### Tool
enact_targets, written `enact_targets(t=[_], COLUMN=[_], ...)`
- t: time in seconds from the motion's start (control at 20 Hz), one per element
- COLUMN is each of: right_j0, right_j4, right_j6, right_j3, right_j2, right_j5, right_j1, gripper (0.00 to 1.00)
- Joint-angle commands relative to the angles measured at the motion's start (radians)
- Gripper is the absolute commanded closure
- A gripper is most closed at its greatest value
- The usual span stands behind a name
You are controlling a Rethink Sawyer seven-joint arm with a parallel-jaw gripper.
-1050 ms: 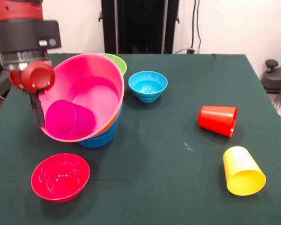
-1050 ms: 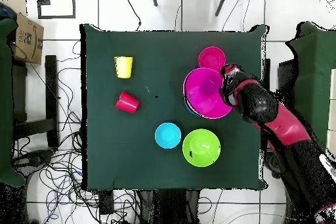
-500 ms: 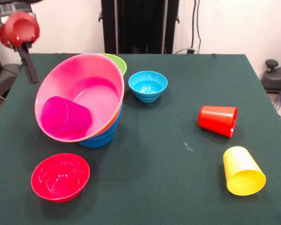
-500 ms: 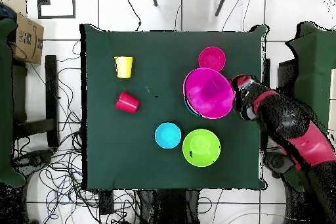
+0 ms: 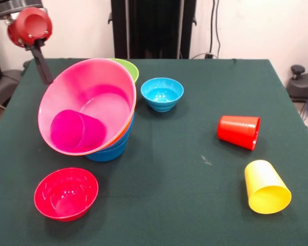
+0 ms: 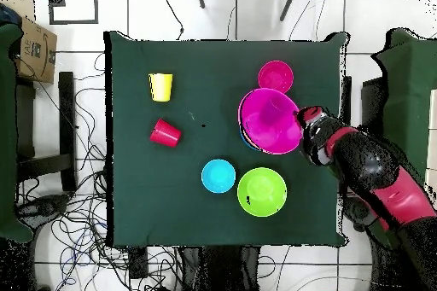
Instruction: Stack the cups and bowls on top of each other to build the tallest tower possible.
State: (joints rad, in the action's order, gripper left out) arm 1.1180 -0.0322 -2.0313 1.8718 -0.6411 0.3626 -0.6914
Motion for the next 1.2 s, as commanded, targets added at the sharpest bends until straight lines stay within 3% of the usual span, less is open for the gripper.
enact_targets(t=[0.05,0.55,0.8,1.2], right_j0=[-0.056,-0.072,-0.031,-0.075], right_j4=[-0.030,-0.045,-0.058,-0.075], right_j6=[-0.072,-0.066,0.006,0.000], right_j3=[0.072,0.053,-0.015,-0.088], right_j2=[-0.028,0.002,-0.026,0.003], right_j5=[-0.074,-0.142,-0.126,-0.164], right_j1=[0.033,0.069,0.137,0.183], gripper=[1.00,1.00,1.00,1.00])
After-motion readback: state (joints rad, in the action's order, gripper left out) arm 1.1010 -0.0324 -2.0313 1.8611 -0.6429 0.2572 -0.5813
